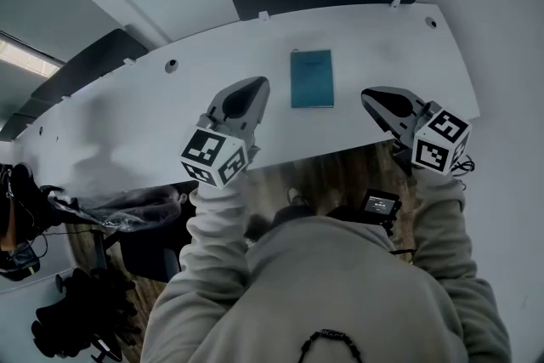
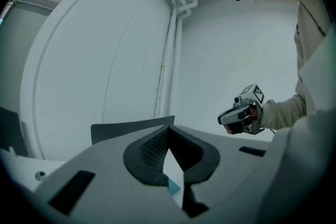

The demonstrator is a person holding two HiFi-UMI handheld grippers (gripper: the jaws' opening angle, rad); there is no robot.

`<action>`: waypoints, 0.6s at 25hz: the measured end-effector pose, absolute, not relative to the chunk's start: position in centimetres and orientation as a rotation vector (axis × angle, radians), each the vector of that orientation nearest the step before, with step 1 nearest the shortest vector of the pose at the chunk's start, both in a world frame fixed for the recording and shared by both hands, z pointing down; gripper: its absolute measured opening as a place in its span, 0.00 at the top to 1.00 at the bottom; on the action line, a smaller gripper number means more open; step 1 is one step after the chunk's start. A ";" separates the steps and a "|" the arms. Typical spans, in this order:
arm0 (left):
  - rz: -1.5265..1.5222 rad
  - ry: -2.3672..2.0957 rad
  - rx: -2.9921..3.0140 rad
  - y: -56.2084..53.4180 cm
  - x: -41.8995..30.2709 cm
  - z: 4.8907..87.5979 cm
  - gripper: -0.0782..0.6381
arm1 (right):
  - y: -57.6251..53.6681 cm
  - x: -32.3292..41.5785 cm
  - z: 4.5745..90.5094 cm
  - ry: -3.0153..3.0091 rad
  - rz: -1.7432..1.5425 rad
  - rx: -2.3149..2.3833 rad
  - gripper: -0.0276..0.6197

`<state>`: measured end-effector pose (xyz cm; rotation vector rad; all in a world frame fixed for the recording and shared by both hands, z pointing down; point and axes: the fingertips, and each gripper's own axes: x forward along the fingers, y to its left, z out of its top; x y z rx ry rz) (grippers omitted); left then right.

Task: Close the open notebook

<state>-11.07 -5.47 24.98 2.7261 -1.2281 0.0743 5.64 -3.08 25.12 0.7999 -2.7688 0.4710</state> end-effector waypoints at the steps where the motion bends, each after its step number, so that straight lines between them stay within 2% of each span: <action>1: 0.071 -1.221 2.730 -5.9 -11.0 24.8 0.90 | -3.3 5.5 24.9 -2.767 0.470 0.813 0.93; 9: 0.136 -1.178 2.787 -7.4 -8.3 24.3 0.90 | -4.3 5.7 23.6 -2.760 0.447 0.740 0.93; 15: 0.141 -1.237 2.796 -8.7 -8.9 21.8 0.90 | -7.5 5.9 21.1 -2.804 0.362 0.784 0.93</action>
